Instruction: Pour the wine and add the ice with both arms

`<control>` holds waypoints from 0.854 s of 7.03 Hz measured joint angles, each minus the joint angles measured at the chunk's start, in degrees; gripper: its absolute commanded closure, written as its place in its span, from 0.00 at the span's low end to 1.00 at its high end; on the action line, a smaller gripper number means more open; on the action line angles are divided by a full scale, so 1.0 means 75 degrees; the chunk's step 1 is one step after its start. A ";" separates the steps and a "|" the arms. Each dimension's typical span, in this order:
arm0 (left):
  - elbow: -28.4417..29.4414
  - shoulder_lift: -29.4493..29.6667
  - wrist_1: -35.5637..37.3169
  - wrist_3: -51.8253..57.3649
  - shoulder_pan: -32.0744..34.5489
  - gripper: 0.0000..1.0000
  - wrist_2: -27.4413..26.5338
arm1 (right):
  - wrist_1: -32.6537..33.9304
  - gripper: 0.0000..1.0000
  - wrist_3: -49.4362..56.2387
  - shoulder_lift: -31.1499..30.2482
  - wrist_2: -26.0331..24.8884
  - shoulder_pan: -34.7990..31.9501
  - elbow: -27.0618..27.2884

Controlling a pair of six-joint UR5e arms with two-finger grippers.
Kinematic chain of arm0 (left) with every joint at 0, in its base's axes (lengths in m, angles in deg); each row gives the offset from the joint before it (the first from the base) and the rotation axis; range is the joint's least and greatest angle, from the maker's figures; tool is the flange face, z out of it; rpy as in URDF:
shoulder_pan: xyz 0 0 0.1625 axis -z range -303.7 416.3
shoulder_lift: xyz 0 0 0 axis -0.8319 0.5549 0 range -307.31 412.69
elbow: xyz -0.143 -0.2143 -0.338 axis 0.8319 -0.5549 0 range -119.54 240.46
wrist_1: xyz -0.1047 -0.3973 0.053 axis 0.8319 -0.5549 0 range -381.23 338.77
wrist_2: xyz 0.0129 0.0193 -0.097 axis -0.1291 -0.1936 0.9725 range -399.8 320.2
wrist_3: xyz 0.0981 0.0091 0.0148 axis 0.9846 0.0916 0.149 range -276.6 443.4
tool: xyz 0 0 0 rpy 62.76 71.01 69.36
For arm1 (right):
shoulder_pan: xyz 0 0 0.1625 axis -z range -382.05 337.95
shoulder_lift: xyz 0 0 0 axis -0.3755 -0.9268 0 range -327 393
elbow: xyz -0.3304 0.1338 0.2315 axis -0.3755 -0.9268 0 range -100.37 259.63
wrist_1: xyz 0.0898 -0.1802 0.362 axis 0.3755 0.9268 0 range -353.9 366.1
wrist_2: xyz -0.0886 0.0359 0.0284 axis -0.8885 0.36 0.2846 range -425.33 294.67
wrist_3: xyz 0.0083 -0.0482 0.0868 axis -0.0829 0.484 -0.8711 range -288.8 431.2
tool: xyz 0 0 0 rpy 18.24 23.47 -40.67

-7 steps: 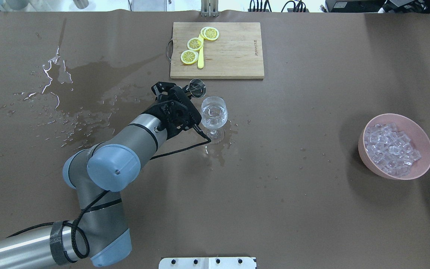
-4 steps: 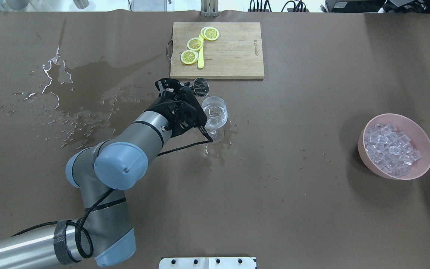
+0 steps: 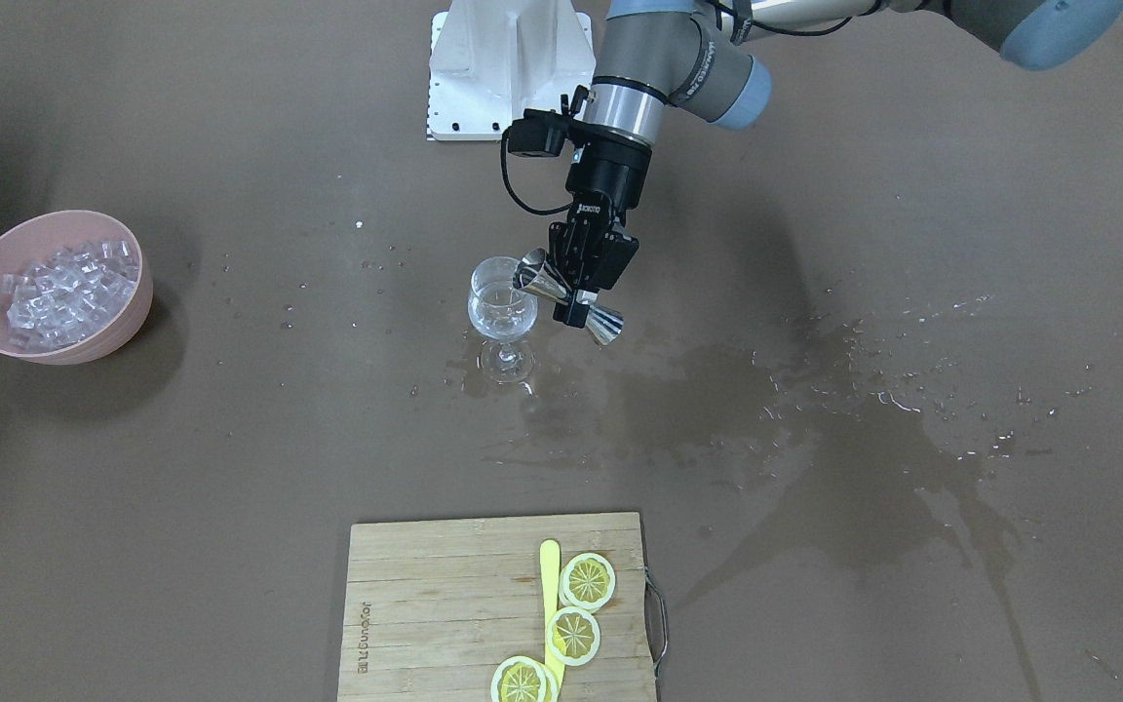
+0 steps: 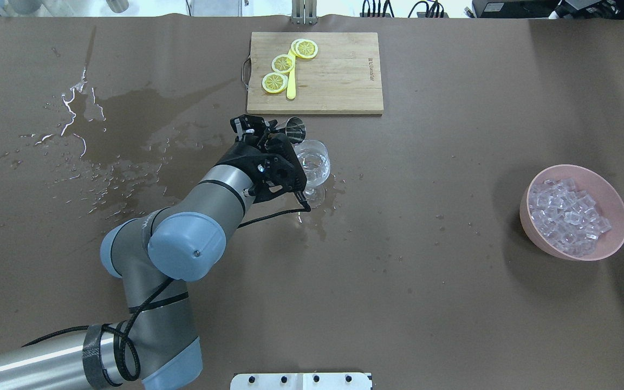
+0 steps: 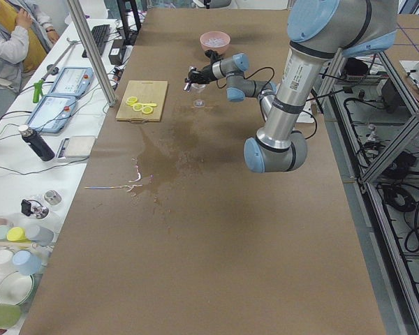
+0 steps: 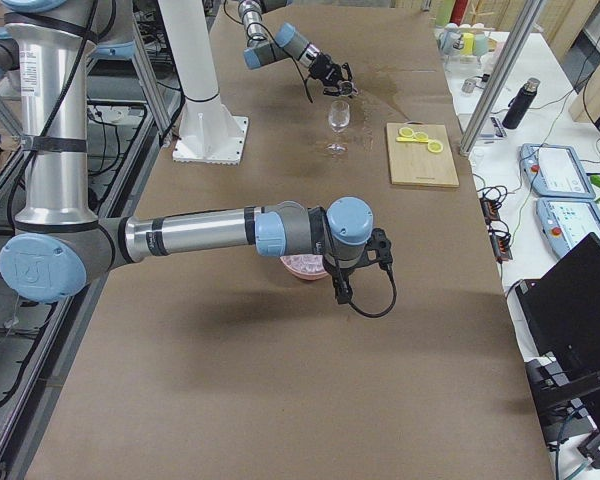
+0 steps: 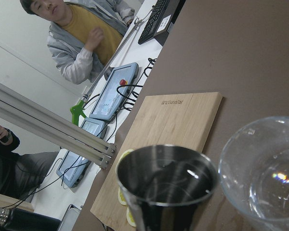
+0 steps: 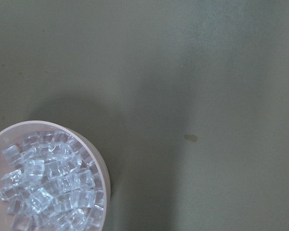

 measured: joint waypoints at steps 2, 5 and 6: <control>-0.0002 0.0057 0.0233 0.0516 -0.0011 1.00 -0.0138 | 0.0000 0.00 0.0000 0.0000 0.0001 0.0000 -0.0003; 0.0005 0.0107 0.0438 0.1092 -0.0018 1.00 -0.0418 | 0.0000 0.00 -0.0034 0.0005 0.0014 0.0000 0.0000; -0.0007 0.0143 0.0554 0.1216 -0.0022 1.00 -0.0505 | 0.0000 0.00 -0.0039 0.0003 0.0020 0.0000 -0.0001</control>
